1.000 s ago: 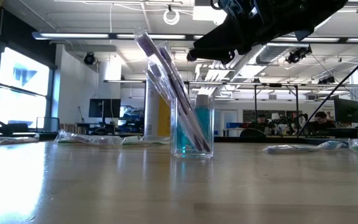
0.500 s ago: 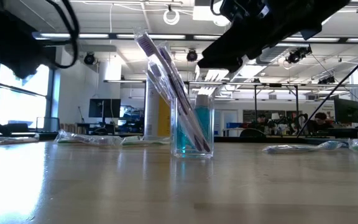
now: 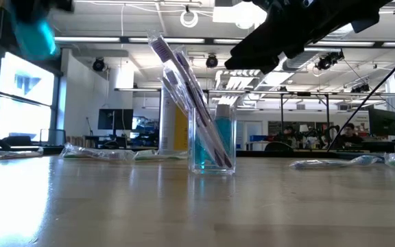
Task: Pick & Place toothbrushing station
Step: Put the mouthwash bottle into the transparent organizer
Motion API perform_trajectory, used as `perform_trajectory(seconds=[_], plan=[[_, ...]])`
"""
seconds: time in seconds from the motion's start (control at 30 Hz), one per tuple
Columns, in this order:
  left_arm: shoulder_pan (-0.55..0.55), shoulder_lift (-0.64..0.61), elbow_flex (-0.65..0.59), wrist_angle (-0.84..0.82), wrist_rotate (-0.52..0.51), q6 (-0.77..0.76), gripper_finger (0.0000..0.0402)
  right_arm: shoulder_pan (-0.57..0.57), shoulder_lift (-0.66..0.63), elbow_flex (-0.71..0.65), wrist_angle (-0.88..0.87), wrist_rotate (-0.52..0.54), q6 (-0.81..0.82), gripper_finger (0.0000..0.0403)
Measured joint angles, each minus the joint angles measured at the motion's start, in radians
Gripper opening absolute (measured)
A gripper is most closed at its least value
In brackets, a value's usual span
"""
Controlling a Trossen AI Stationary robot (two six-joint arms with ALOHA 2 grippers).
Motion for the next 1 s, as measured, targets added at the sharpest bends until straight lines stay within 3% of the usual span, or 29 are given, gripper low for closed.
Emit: perform_trajectory(seconds=[0.1,0.23,0.43,0.7,1.0], plan=[[-0.002,0.0,0.159,-0.091,-0.083,-0.012,0.0081,-0.001,0.0,0.0,-0.005,0.001,0.0,0.017],[0.045,0.006,0.324,-0.077,-0.134,0.043,0.0081,0.0,0.0,0.0,-0.021,0.001,0.012,0.017],[0.195,0.105,0.507,-0.081,-0.066,0.296,0.0081,0.047,0.0,0.0,-0.072,0.048,0.102,0.017],[0.397,0.308,0.679,-0.078,0.098,0.651,0.0081,0.158,0.0,0.0,-0.095,0.271,0.14,0.017],[0.547,0.558,0.836,-0.077,0.199,0.833,0.0081,0.265,0.0,0.0,-0.211,0.522,0.223,0.017]])
